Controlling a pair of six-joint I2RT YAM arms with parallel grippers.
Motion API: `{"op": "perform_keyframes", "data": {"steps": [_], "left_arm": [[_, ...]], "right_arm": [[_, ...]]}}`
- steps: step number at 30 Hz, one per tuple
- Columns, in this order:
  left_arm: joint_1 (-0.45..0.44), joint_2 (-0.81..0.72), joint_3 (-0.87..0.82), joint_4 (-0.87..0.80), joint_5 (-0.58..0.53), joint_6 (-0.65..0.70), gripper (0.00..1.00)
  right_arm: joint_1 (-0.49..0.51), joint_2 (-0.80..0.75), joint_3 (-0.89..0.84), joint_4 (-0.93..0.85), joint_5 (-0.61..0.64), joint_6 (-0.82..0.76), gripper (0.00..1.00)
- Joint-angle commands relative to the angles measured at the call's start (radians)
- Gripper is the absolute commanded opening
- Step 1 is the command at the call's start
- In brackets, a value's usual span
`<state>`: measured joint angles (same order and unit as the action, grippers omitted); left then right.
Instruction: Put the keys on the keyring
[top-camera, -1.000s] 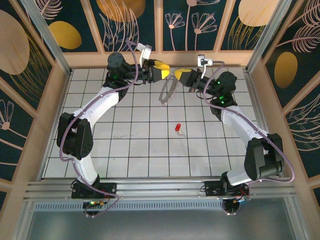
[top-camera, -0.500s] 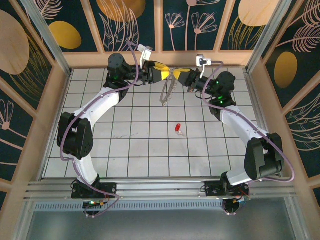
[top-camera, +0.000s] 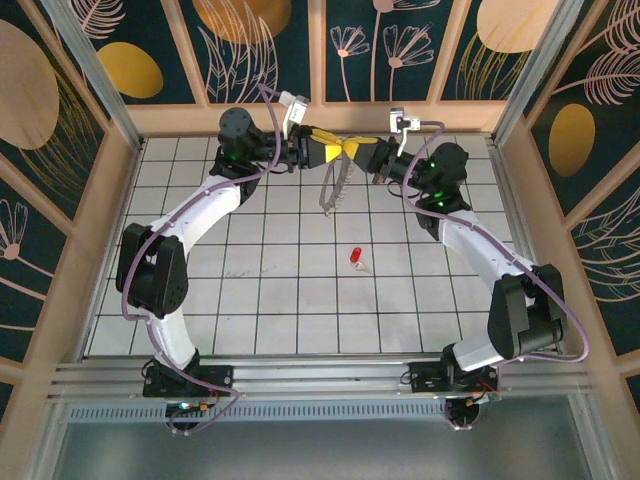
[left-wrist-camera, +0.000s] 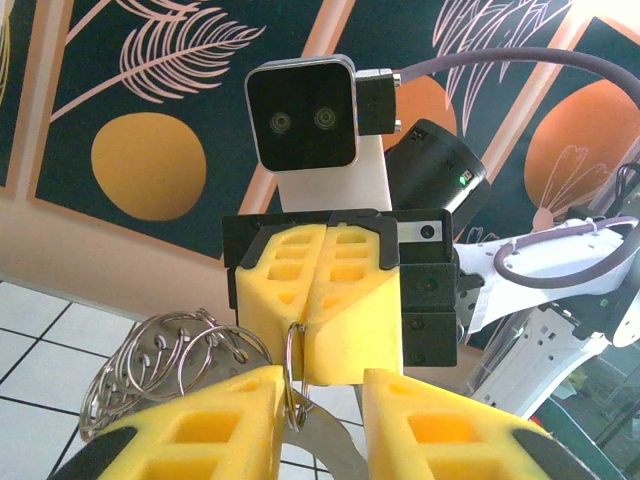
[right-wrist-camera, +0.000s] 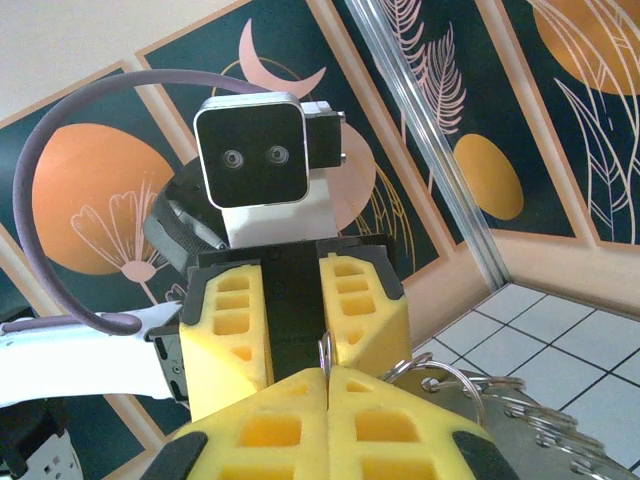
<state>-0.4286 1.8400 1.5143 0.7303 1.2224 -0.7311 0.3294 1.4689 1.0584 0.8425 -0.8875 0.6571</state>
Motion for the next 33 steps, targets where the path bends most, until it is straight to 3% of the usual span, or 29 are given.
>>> {"op": "perform_keyframes", "data": {"steps": [1,25,30,33], "left_arm": [[-0.006,0.002,-0.002,0.04,0.011,-0.001,0.27],[-0.005,-0.01,-0.003,0.047,-0.02,0.013,0.23],[-0.006,-0.008,-0.002,0.051,-0.019,0.01,0.12],[-0.006,-0.008,-0.004,0.051,-0.01,0.008,0.11]], "right_arm": [[0.007,-0.004,0.04,0.066,0.001,-0.004,0.0],[0.006,-0.028,0.014,0.023,0.004,-0.041,0.0],[0.004,-0.03,0.01,0.024,0.007,-0.042,0.0],[0.003,-0.031,0.01,0.024,0.01,-0.042,0.0]]}}
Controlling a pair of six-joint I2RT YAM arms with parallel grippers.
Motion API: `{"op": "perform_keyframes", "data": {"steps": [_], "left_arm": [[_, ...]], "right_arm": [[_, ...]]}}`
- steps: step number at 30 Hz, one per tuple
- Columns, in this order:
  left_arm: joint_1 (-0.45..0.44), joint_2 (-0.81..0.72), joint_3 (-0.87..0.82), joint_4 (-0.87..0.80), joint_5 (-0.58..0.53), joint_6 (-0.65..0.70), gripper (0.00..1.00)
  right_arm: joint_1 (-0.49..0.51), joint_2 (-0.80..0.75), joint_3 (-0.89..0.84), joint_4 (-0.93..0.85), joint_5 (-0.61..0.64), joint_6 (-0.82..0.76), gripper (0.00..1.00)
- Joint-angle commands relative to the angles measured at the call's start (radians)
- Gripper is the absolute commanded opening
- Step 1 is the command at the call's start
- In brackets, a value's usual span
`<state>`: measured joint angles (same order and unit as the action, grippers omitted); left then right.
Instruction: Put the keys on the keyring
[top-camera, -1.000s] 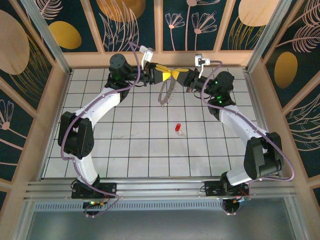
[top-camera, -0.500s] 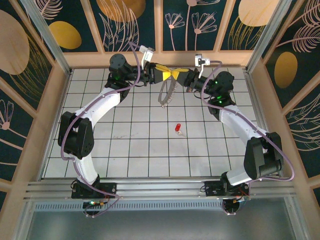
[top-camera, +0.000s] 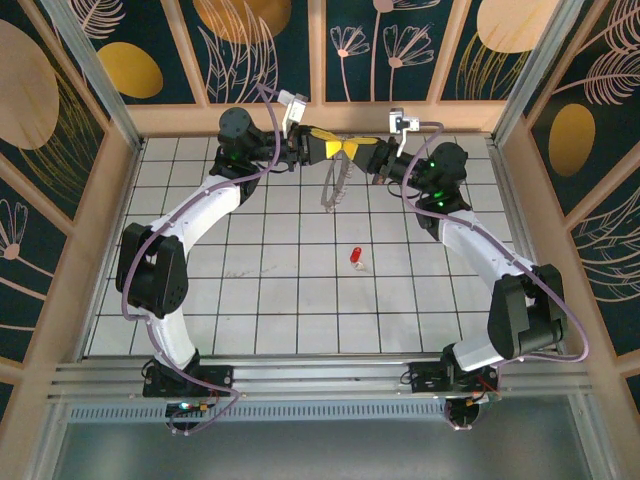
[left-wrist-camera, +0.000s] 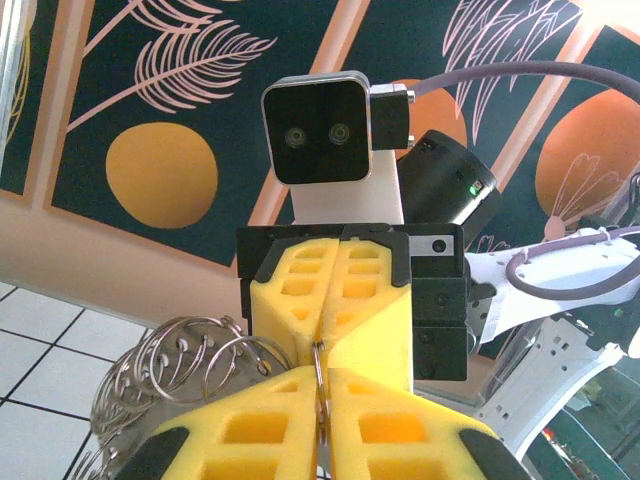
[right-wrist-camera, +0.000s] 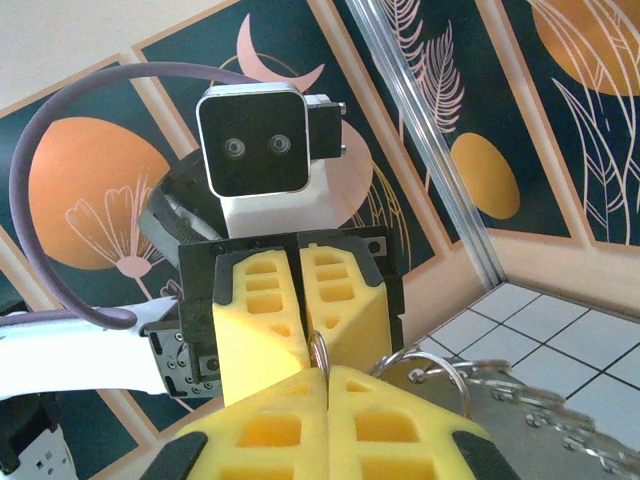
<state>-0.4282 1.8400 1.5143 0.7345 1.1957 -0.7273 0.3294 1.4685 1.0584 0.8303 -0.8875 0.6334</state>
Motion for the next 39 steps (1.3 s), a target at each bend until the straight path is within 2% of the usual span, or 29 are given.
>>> {"op": "perform_keyframes", "data": {"steps": [1,4,9,10,12,13,16,26,34,39], "left_arm": [[-0.006,-0.008,-0.007,0.046,0.02,0.004,0.09],[-0.006,-0.014,-0.012,0.044,0.028,0.007,0.0],[-0.006,-0.03,-0.024,0.01,0.017,0.055,0.0],[-0.005,-0.038,-0.025,-0.017,0.007,0.087,0.0],[-0.005,-0.06,-0.033,-0.065,-0.022,0.164,0.0],[-0.006,-0.074,-0.042,-0.08,-0.038,0.203,0.0],[-0.006,-0.115,-0.068,-0.091,-0.091,0.3,0.0],[-0.007,-0.234,-0.132,-0.061,-0.223,0.574,0.0],[-0.007,-0.277,-0.153,-0.006,-0.237,0.677,0.0],[-0.009,-0.307,-0.174,-0.01,-0.248,0.718,0.0]], "right_arm": [[0.003,-0.031,0.009,0.037,0.013,-0.018,0.0],[0.001,-0.03,0.011,0.038,0.015,-0.017,0.0],[-0.003,-0.029,0.021,0.028,0.018,-0.008,0.0],[-0.008,-0.033,0.024,0.007,0.03,-0.008,0.03],[-0.025,-0.048,0.017,-0.022,0.047,-0.001,0.26],[-0.037,-0.062,0.007,-0.033,0.059,0.005,0.34],[-0.08,-0.115,-0.039,-0.075,0.1,0.017,0.5],[-0.176,-0.294,-0.269,-0.303,0.223,0.019,0.57],[-0.181,-0.304,-0.437,-0.271,0.251,0.073,0.58],[-0.174,-0.29,-0.484,-0.259,0.264,0.096,0.59]]}}
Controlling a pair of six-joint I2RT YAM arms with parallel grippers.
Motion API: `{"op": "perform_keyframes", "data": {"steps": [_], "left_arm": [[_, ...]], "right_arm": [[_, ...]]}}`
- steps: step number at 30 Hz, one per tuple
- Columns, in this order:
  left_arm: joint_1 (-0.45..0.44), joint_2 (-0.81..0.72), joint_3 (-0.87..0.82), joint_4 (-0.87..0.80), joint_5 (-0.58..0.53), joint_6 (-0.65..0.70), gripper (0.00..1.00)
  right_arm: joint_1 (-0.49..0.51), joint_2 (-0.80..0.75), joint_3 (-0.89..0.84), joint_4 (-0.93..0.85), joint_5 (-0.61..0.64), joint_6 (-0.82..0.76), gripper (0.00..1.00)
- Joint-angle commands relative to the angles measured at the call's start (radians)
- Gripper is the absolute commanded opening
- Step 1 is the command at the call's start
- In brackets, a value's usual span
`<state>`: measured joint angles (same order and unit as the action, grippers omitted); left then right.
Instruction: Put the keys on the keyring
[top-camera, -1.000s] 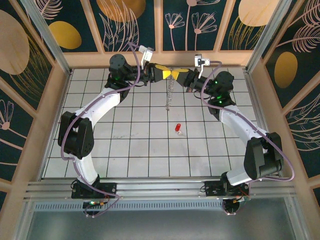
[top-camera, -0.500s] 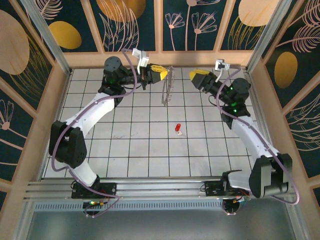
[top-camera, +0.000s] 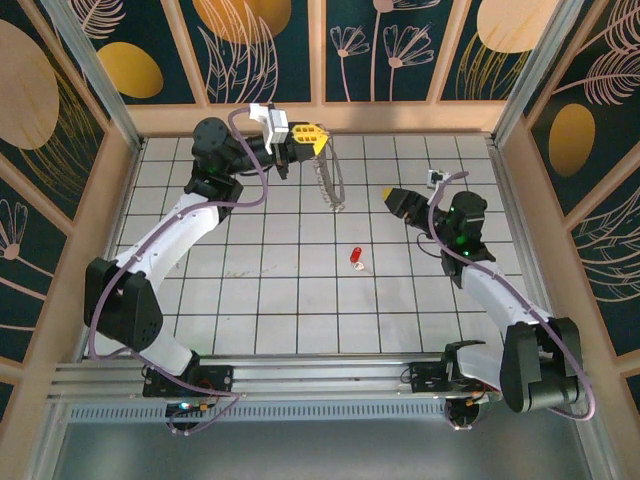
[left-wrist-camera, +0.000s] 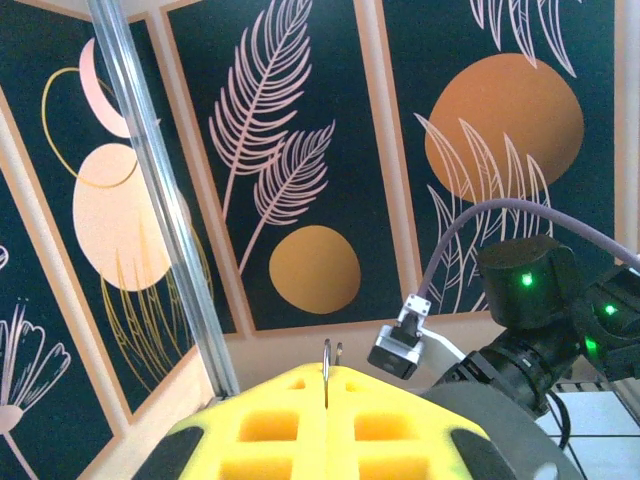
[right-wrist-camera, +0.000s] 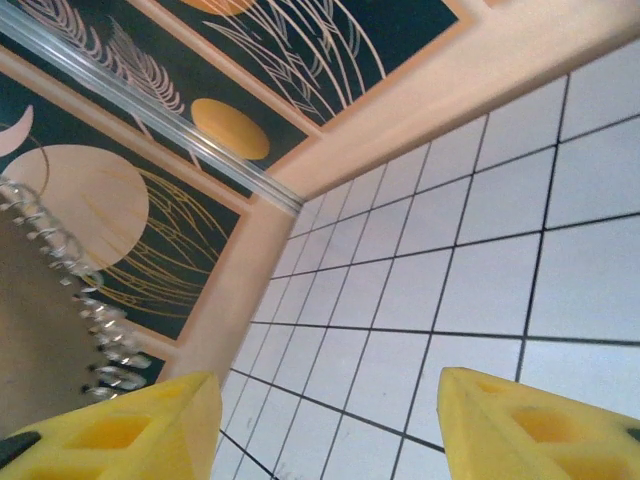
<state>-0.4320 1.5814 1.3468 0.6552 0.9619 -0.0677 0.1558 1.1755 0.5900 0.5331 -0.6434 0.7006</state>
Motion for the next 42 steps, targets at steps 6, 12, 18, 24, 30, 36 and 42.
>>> {"op": "perform_keyframes", "data": {"steps": [6,12,18,24,30,36,42], "left_arm": [[-0.005,-0.073,-0.027,0.04,-0.037,0.063,0.0],[-0.005,-0.081,-0.074,0.043,-0.081,-0.004,0.0],[-0.005,-0.092,-0.15,0.053,-0.165,-0.086,0.0],[-0.005,-0.109,-0.262,0.151,-0.233,-0.178,0.0],[-0.005,-0.139,-0.33,0.204,-0.27,-0.217,0.0],[-0.005,-0.178,-0.353,0.162,-0.285,-0.198,0.0],[-0.005,-0.208,-0.368,0.139,-0.302,-0.174,0.0]], "right_arm": [[0.023,0.017,-0.001,-0.084,0.045,-0.02,0.6],[0.07,0.048,0.035,-0.318,0.121,-0.092,0.6],[0.16,0.094,0.05,-0.478,0.227,-0.139,0.57],[0.285,0.165,0.11,-0.641,0.395,-0.221,0.52],[0.315,0.251,0.148,-0.604,0.407,-0.225,0.52],[0.327,0.394,0.243,-0.581,0.403,-0.243,0.5],[0.36,0.499,0.294,-0.578,0.4,-0.238,0.48]]}}
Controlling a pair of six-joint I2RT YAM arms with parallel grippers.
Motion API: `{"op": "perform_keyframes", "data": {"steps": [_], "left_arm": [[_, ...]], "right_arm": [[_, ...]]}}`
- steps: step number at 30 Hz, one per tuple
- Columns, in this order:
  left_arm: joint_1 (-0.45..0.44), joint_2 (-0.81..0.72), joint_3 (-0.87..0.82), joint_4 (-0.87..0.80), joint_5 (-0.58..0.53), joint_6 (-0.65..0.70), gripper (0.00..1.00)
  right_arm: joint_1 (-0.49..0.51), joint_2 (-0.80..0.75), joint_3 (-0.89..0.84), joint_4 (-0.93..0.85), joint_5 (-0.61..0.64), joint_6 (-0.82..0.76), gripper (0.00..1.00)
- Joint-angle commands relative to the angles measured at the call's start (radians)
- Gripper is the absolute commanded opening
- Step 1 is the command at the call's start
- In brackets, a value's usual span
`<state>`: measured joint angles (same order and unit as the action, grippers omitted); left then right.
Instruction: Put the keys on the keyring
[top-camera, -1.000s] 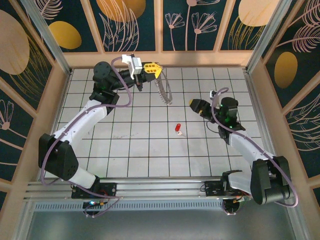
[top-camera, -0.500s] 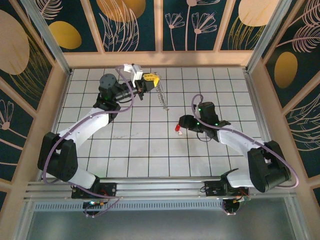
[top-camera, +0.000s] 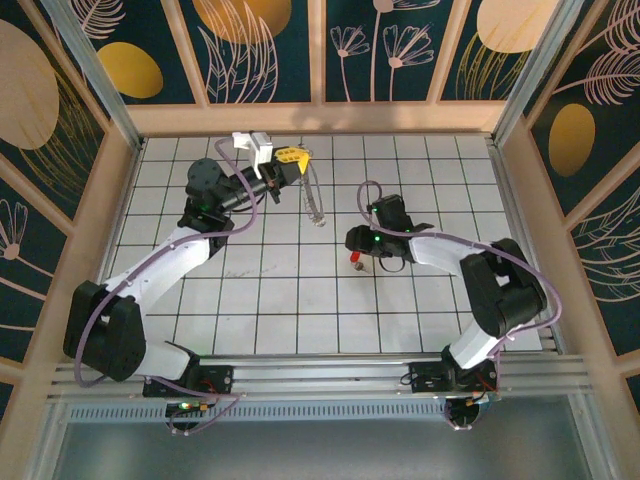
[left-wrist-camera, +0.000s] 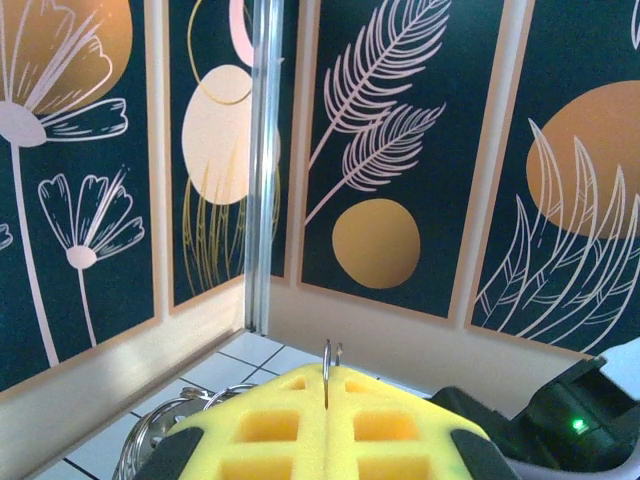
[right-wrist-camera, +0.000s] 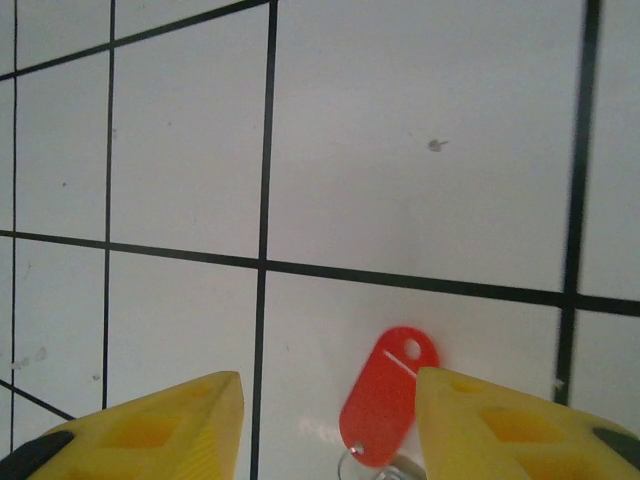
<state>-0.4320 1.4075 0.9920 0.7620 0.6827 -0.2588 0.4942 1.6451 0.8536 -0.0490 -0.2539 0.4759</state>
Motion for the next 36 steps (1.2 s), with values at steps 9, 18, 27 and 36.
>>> {"op": "perform_keyframes", "data": {"steps": [9,18,27,36], "left_arm": [[-0.006,-0.035,-0.013,0.034,-0.015,0.022,0.0],[-0.005,-0.033,-0.013,0.04,-0.011,0.02,0.0],[-0.005,-0.029,-0.04,0.053,-0.006,0.016,0.0],[-0.005,-0.028,-0.049,0.065,-0.009,0.016,0.0]], "right_arm": [[0.038,-0.021,-0.024,0.016,0.055,0.022,0.47],[0.037,-0.024,-0.062,0.004,0.09,0.026,0.47],[0.038,0.019,-0.047,0.018,0.081,0.032,0.47],[0.045,0.071,0.004,0.031,0.045,0.037,0.46]]}}
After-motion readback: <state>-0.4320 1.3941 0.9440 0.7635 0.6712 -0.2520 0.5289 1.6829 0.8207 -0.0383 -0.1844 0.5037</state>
